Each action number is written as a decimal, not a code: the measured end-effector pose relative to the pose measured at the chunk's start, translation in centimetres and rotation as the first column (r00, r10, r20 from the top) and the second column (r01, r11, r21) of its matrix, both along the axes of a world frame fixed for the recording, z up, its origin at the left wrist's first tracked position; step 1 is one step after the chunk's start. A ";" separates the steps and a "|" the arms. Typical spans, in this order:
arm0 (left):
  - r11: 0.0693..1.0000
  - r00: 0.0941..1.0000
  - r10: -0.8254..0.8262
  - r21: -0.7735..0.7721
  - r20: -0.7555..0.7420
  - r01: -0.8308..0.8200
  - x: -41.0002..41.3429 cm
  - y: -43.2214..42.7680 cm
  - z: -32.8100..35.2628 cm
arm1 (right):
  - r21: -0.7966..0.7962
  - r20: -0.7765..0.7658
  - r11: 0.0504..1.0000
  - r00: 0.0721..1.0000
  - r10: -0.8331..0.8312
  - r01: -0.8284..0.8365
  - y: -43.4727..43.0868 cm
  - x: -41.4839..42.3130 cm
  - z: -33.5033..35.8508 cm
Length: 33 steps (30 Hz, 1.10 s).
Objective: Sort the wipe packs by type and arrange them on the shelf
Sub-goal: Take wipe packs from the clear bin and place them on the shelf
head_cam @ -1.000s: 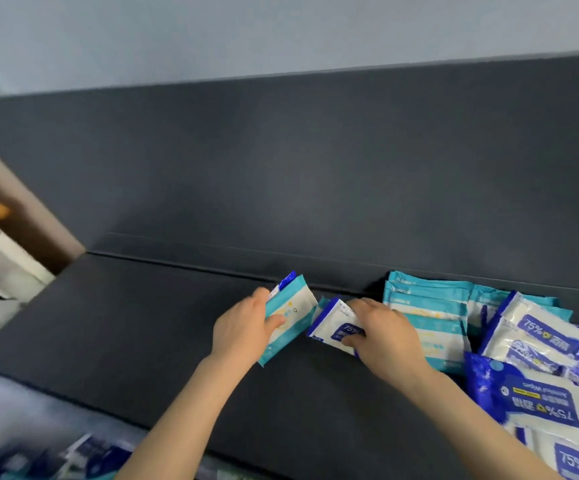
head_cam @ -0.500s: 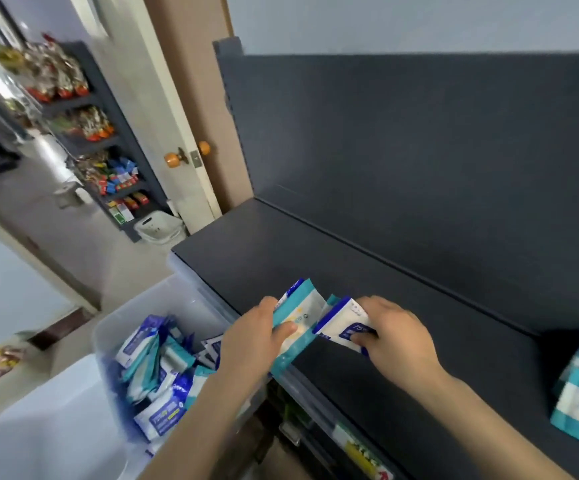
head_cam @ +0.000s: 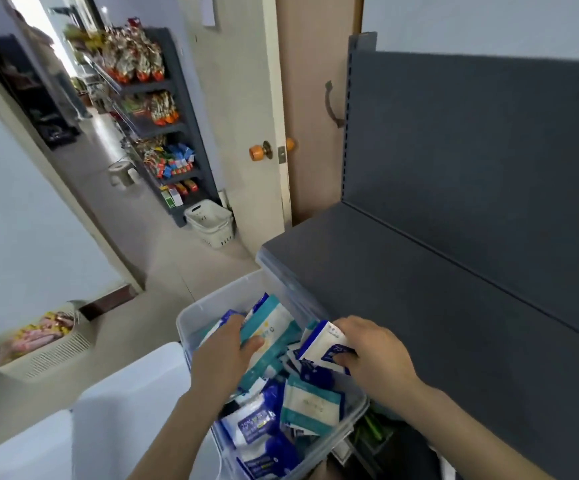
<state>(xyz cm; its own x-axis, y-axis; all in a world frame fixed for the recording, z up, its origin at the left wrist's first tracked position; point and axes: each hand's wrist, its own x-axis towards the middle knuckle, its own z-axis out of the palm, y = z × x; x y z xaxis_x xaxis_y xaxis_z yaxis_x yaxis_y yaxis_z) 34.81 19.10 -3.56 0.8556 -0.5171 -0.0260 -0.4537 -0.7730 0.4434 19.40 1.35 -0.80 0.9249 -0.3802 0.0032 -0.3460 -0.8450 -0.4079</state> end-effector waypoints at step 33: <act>0.982 0.987 -0.125 0.131 -0.103 0.138 13.1 1.2 -9.6 | 0.074 -0.255 0.997 0.967 0.010 0.009 3.9 13.4 -13.5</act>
